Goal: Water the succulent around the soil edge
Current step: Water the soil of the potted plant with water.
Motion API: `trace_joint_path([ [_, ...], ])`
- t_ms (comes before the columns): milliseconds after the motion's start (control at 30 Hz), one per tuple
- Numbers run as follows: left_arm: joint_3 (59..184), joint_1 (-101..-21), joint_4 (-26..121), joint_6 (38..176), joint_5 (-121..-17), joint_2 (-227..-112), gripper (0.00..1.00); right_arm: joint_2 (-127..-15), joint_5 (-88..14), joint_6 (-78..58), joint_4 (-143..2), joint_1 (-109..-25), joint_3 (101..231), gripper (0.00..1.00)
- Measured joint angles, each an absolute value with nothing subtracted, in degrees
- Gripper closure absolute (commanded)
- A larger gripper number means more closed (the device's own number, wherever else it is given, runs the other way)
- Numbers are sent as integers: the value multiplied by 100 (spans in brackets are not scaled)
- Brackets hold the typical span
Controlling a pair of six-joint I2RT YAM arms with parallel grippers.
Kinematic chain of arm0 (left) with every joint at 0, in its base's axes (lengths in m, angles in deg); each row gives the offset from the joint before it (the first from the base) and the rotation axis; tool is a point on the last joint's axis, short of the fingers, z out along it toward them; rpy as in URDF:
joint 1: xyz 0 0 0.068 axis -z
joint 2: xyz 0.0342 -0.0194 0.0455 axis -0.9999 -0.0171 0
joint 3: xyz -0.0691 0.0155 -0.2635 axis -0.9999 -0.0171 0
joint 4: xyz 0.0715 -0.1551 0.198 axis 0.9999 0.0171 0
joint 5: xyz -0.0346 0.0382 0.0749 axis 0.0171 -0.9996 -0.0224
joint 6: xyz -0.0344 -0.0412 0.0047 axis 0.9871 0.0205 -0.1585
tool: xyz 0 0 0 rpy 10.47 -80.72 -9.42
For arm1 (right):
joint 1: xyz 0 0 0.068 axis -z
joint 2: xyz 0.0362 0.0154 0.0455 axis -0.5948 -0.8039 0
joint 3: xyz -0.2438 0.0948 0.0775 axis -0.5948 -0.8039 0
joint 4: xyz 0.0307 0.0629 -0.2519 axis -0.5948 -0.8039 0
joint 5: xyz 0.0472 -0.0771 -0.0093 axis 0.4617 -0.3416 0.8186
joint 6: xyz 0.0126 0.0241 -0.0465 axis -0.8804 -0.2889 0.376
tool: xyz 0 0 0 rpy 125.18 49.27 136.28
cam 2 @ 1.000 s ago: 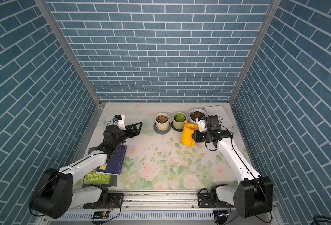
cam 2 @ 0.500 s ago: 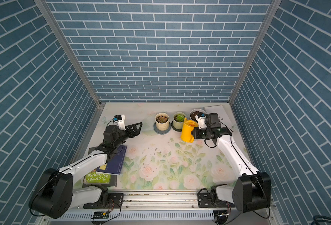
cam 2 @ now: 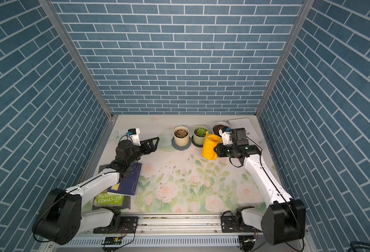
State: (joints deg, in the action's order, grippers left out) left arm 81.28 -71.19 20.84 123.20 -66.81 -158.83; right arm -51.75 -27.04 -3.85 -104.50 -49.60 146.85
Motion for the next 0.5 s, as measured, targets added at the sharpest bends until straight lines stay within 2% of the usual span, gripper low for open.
trace_joint_path([
  [500, 8126, -7119, 2004, 12320, -6657, -15883, 0, -4589, -3110, -391, -10874, -4927, 14274, 100],
])
